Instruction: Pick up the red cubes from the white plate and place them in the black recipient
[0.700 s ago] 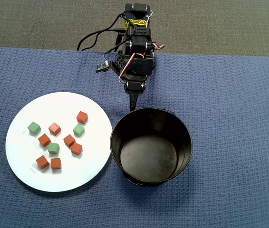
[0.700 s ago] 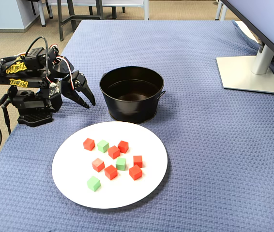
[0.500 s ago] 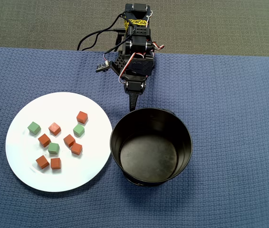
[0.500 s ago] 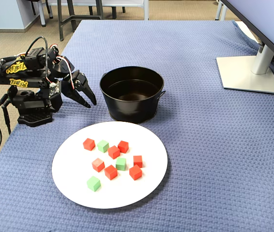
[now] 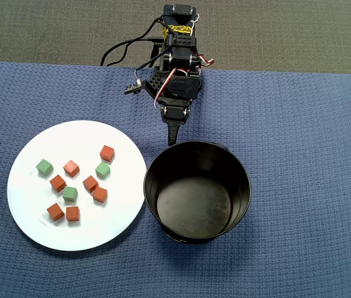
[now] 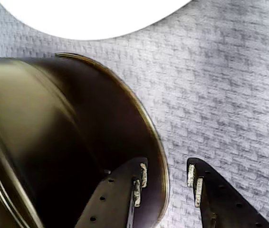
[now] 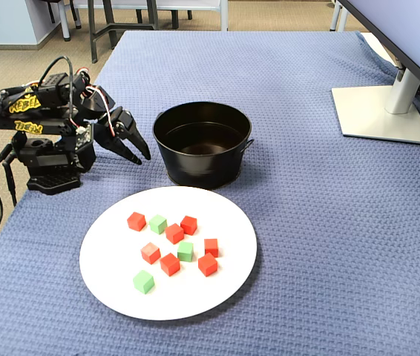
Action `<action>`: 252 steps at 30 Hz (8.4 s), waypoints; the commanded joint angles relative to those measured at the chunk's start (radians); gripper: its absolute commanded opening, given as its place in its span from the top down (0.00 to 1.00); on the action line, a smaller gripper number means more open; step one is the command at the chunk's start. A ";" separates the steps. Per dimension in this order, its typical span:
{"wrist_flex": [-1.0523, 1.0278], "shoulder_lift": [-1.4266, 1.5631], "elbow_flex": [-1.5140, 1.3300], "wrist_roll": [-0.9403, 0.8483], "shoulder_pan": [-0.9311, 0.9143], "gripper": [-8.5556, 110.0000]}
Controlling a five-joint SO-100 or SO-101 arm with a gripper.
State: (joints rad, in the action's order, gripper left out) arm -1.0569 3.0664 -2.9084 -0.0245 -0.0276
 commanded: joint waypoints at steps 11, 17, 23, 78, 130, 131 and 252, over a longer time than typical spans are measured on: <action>-0.255 -0.095 0.394 -0.244 -0.227 0.86; -0.241 -0.141 0.373 -0.419 -0.328 0.83; -0.202 -0.299 0.397 -0.434 -0.339 0.81; 0.181 -1.451 0.873 -0.259 -0.623 0.84; -0.238 -1.379 1.477 -0.017 0.087 0.66; -0.242 -1.374 1.491 -0.028 0.034 0.66; -0.193 -1.859 1.732 -0.465 -0.696 0.75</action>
State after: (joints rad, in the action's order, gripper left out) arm -1.2579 1.2103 -1.2395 -0.4694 -0.7348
